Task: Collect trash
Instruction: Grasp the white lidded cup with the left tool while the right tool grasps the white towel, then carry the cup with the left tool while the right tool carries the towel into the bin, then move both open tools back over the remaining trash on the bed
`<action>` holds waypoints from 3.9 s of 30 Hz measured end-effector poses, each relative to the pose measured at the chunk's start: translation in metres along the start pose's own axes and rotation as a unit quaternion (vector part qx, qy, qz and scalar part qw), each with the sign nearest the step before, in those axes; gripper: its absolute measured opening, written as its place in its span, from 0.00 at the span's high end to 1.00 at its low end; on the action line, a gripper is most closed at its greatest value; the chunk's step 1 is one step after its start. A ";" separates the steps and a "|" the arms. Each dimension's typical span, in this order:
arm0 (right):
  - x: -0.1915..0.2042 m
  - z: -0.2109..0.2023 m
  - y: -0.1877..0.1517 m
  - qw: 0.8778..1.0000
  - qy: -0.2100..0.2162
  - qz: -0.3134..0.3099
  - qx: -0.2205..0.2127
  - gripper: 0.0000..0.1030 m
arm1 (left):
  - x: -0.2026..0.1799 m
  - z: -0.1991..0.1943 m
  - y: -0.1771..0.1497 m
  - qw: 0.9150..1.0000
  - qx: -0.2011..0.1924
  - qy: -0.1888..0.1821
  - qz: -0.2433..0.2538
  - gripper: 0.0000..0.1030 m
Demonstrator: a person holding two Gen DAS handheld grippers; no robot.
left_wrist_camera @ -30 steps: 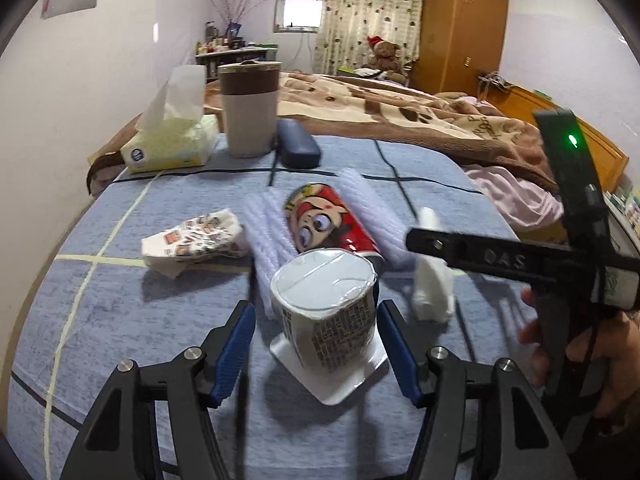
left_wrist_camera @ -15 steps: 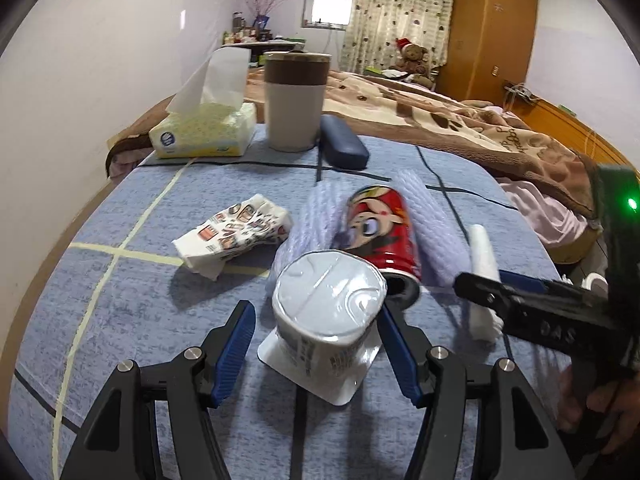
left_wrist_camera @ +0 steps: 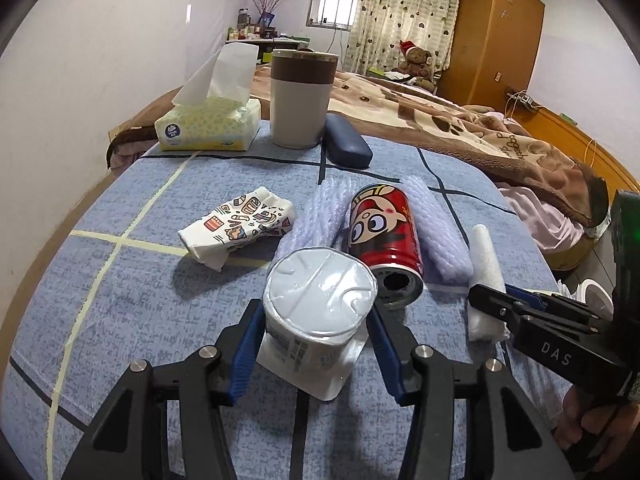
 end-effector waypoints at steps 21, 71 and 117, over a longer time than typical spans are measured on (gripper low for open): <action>0.001 -0.053 -0.015 0.999 -0.006 0.007 -0.054 0.79 | -0.022 -0.053 -0.018 0.999 -0.037 -0.013 0.031 0.49; -0.158 -0.185 -0.104 0.967 -0.184 0.142 -0.104 0.79 | -0.290 -0.090 -0.078 0.956 -0.029 -0.200 0.211 0.49; -0.194 -0.188 -0.137 0.956 -0.227 0.175 -0.062 0.46 | -0.337 -0.070 -0.107 0.945 0.006 -0.232 0.232 0.37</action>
Point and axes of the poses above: each gripper's, at about its wrist camera, not at the fingertips, and z roughly the way its jaws point, x to its left, y to its top, the point moved 2 cm from there along z, roughly the way its jaws point, and after that the axes turned 9 degrees about -z, right-handed, at the moved point
